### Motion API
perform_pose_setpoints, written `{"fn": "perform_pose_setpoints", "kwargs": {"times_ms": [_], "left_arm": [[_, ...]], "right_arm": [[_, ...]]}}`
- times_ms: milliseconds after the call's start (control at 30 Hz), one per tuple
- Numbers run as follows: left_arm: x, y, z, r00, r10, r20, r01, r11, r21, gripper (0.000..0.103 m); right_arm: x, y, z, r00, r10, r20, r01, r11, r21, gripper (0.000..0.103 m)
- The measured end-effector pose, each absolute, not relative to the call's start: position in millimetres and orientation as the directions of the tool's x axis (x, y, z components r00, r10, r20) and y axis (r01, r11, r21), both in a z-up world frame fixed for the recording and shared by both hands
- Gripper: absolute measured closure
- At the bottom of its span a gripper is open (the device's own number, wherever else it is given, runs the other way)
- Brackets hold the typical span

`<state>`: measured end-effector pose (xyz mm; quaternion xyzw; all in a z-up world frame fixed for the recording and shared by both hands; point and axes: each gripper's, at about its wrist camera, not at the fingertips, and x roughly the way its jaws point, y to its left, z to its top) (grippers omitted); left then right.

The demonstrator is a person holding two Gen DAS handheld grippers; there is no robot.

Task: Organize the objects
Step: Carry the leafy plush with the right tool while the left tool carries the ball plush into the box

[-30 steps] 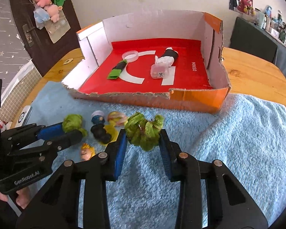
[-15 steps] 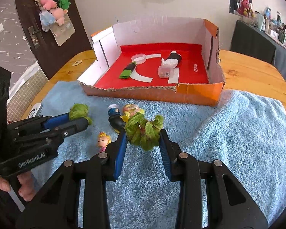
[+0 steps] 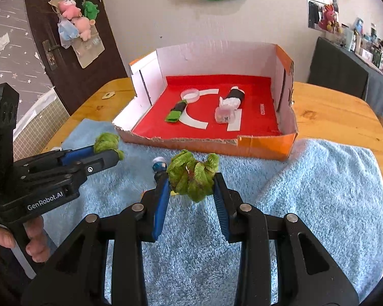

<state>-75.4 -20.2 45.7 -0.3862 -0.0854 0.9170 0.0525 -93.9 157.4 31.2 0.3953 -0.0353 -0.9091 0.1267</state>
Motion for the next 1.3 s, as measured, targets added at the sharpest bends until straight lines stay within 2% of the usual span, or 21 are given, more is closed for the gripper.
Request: {"fn": "perform_pose_setpoints", "kwargs": {"times_ms": [1300], "left_arm": [[-156.6, -16.9, 65.5, -0.688, 0.182, -0.703, -0.051, -0.978, -0.203, 0.072]], "right_arm": [[-166.2, 173.2, 50.1, -0.653, -0.262, -0.710, 0.195, -0.965, 0.177, 0.071]]}}
